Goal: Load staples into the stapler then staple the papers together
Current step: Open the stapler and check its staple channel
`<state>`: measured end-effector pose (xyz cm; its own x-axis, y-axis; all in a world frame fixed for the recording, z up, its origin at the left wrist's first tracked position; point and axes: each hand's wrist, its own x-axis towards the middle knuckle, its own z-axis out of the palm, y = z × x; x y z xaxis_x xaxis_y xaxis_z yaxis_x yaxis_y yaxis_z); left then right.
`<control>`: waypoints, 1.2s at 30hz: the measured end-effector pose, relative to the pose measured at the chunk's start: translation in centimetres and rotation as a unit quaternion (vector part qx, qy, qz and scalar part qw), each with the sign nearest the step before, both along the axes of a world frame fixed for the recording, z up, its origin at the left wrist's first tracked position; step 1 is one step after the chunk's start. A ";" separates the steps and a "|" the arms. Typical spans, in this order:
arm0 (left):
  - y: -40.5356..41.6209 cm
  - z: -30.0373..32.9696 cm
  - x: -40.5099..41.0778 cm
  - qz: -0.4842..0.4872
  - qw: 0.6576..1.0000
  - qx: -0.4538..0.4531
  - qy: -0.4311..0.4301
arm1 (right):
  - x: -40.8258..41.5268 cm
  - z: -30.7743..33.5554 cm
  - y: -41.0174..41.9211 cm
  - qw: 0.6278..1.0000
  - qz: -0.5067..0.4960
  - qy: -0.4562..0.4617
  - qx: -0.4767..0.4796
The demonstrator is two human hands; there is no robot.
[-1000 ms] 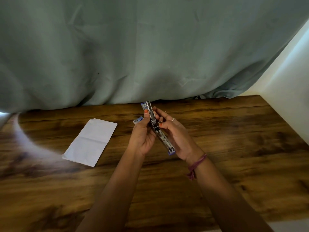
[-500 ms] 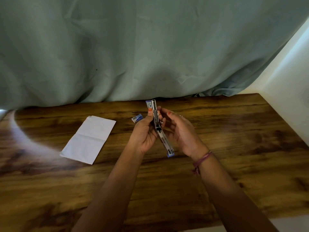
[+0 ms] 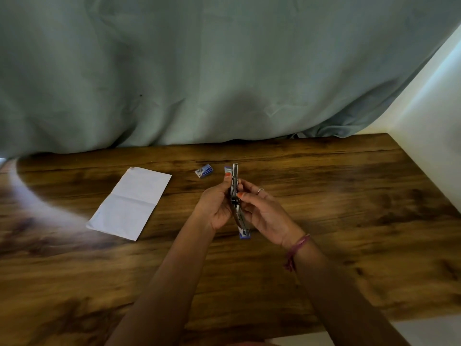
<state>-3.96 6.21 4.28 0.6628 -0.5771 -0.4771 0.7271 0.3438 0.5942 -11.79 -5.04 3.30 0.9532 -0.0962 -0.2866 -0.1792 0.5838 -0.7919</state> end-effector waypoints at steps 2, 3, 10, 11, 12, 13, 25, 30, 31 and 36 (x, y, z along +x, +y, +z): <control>0.2 0.0 0.0 -0.042 0.998 0.026 -0.034 | 0.0 -0.6 -0.1 0.999 -0.012 0.000 0.041; 0.2 -0.1 0.0 -0.063 0.996 0.028 -0.049 | 0.0 -0.8 -0.2 0.998 -0.019 -0.003 0.057; -0.1 -0.9 0.4 -0.068 0.994 0.050 -0.075 | 0.5 -2.9 -0.7 0.981 -0.066 -0.005 0.180; -0.2 -1.0 0.3 -0.066 0.992 0.071 -0.086 | 0.5 -3.5 -0.9 0.977 -0.075 0.007 0.198; -0.3 -1.1 0.3 -0.071 0.986 0.100 -0.116 | 0.6 -4.1 -1.0 0.974 -0.085 0.024 0.210; -0.5 -1.3 0.1 -0.089 0.970 0.144 -0.172 | 0.6 -4.8 -1.0 0.970 -0.095 0.044 0.218; -2.8 -5.1 -1.5 -0.283 0.585 0.475 -0.594 | 0.3 -7.9 -0.2 0.953 -0.138 0.200 0.180; -1.7 -5.4 -0.6 -0.260 0.574 0.470 -0.618 | 0.0 -8.2 -1.2 0.973 -0.099 0.204 -0.032; -1.5 -5.4 -0.6 -0.256 0.573 0.470 -0.621 | 0.0 -8.3 -1.4 0.971 -0.104 0.204 -0.072; -1.0 -5.9 -0.6 -0.219 0.587 0.464 -0.626 | -1.0 -8.9 -2.0 0.943 -0.127 0.157 -0.265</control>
